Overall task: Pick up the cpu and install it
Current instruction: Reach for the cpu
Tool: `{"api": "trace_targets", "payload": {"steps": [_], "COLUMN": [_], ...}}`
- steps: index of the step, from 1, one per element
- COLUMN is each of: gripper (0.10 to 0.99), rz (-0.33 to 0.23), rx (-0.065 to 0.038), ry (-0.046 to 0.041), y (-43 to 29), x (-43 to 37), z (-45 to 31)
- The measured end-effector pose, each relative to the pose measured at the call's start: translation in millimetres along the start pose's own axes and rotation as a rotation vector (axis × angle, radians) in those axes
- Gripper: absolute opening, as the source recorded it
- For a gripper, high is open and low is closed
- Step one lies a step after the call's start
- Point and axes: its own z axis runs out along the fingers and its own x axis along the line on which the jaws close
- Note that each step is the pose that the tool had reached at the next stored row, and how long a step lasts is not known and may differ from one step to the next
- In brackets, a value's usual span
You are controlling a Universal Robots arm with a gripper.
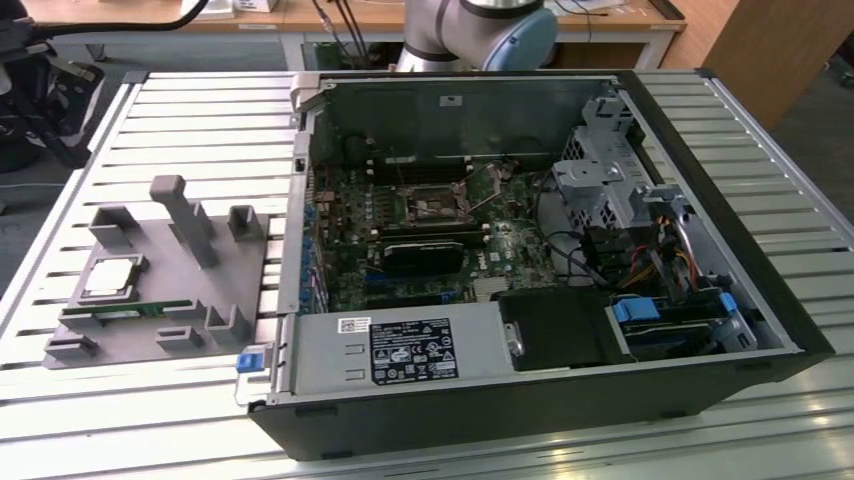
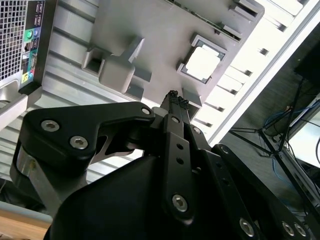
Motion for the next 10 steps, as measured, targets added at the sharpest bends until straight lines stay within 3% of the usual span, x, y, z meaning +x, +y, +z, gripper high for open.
{"api": "trace_targets", "payload": {"steps": [10], "gripper": [0.106], "rz": [0.000], "rx": [0.000], "ry": [0.0000], "y": [-0.9], "x": [10.9], "z": [0.7]}}
